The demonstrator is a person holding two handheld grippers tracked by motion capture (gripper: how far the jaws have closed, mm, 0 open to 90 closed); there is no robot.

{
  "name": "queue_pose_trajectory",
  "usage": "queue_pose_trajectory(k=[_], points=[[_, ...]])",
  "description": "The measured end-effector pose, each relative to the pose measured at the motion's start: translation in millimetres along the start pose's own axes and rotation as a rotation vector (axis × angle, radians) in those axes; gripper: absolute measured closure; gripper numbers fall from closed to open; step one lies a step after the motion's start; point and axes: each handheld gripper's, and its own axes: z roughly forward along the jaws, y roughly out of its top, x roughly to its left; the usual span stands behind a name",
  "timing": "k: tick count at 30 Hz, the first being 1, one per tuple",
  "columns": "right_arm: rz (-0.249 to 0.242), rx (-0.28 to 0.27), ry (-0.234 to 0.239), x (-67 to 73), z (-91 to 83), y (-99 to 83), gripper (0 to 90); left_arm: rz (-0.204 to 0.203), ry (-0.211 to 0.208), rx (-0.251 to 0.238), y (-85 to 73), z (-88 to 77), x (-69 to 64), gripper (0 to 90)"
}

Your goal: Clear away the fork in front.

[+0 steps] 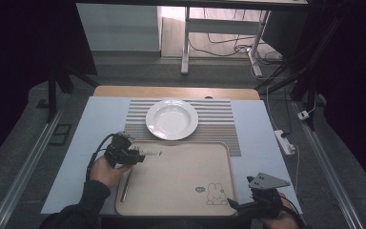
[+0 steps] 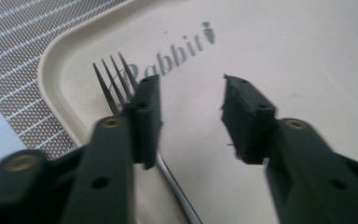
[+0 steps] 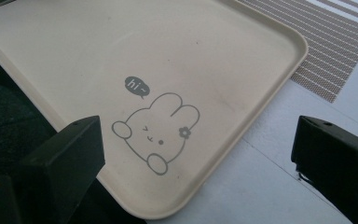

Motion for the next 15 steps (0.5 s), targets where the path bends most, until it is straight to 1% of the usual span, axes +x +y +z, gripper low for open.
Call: queue_pose_trajectory(k=[3, 5, 7, 8, 9, 10, 11, 13, 15], points=[[0.002, 0.001, -0.012, 0.7, -1.1, -0.2, 2.2, 0.018, -0.038, -0.048, -5.1, -12.3, -2.6, 40.9], [0.006, 0.003, -0.018, 0.2, -2.2, -0.9, 2.2, 0.025, -0.067, -0.084, -9.6, -20.5, -3.7, 35.7], [0.017, 0.001, -0.025, -0.5, -3.9, -1.4, 2.0, 0.028, -0.094, -0.124, -15.6, -29.1, -4.7, 28.5], [0.020, -0.002, -0.029, -0.9, -5.1, -1.7, 2.1, 0.029, -0.113, -0.143, -19.0, -33.3, -5.4, 26.8], [0.024, -0.003, -0.030, -1.4, -6.3, -1.9, 2.0, 0.031, -0.120, -0.166, -22.9, -37.5, -6.4, 24.5], [0.032, -0.008, -0.031, -1.6, -7.2, -2.4, 1.8, 0.031, -0.120, -0.178, -26.8, -41.8, -7.6, 21.9], [0.036, -0.004, -0.039, -2.1, -8.4, -2.8, 1.8, 0.034, -0.119, -0.189, -31.0, -46.0, -8.6, 20.9], [0.043, -0.008, -0.040, -2.9, -10.0, -4.1, 1.7, 0.039, -0.109, -0.210, -40.6, -54.2, -11.3, 19.3], [0.053, -0.010, -0.044, -3.2, -11.9, -5.3, 1.1, 0.040, -0.104, -0.227, -51.1, -62.2, -13.3, 15.6]])
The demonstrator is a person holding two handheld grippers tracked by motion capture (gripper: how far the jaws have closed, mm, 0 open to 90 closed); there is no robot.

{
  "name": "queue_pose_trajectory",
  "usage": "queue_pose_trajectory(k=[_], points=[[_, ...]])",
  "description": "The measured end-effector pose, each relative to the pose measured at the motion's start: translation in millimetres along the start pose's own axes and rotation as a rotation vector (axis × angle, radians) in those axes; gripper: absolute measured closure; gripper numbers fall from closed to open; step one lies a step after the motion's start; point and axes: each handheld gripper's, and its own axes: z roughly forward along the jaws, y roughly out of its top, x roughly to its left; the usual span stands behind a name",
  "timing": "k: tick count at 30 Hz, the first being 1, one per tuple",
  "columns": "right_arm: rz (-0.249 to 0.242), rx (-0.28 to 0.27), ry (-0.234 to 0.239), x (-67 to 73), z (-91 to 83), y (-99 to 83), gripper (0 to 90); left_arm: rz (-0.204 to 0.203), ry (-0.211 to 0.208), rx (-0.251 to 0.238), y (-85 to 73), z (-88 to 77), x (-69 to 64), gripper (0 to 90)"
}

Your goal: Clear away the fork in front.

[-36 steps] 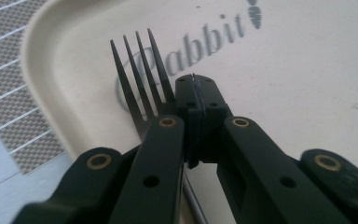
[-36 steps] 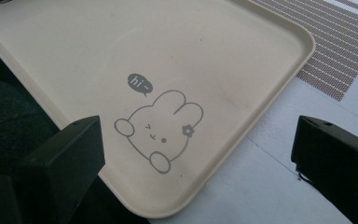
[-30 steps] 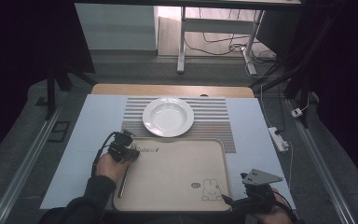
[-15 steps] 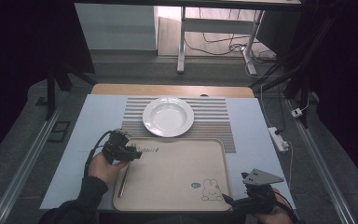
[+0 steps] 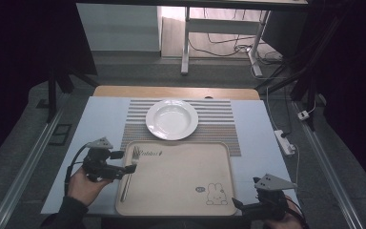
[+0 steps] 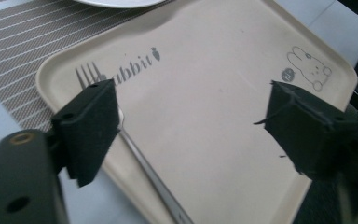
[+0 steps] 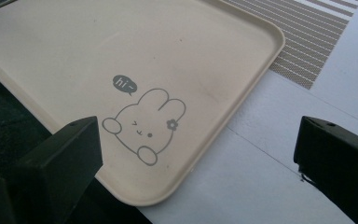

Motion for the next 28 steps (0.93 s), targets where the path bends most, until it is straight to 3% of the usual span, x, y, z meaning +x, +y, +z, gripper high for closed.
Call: queue_pose_trajectory(k=[3, 9, 14, 22, 28], points=[[0.011, -0.003, 0.000, -1.3, -3.1, -1.9, 0.5, -0.024, -0.011, -0.028, -13.7, -13.6, -1.7, 11.3], [0.047, -0.006, -0.004, -5.1, -7.4, -6.4, 0.0, -0.029, -0.003, -0.069, -41.7, -37.3, -3.5, 0.4], [0.056, 0.006, -0.017, -7.2, -9.4, -9.8, 0.0, -0.021, 0.026, -0.090, -61.1, -54.8, -7.3, 0.0], [0.085, 0.034, -0.026, -8.7, -10.1, -12.8, 0.0, -0.026, 0.121, -0.027, -79.9, -64.9, -9.0, 0.0], [0.078, 0.058, -0.021, -7.6, -8.8, -12.7, 0.0, -0.066, 0.127, -0.029, -82.7, -68.0, -6.4, 0.0]])
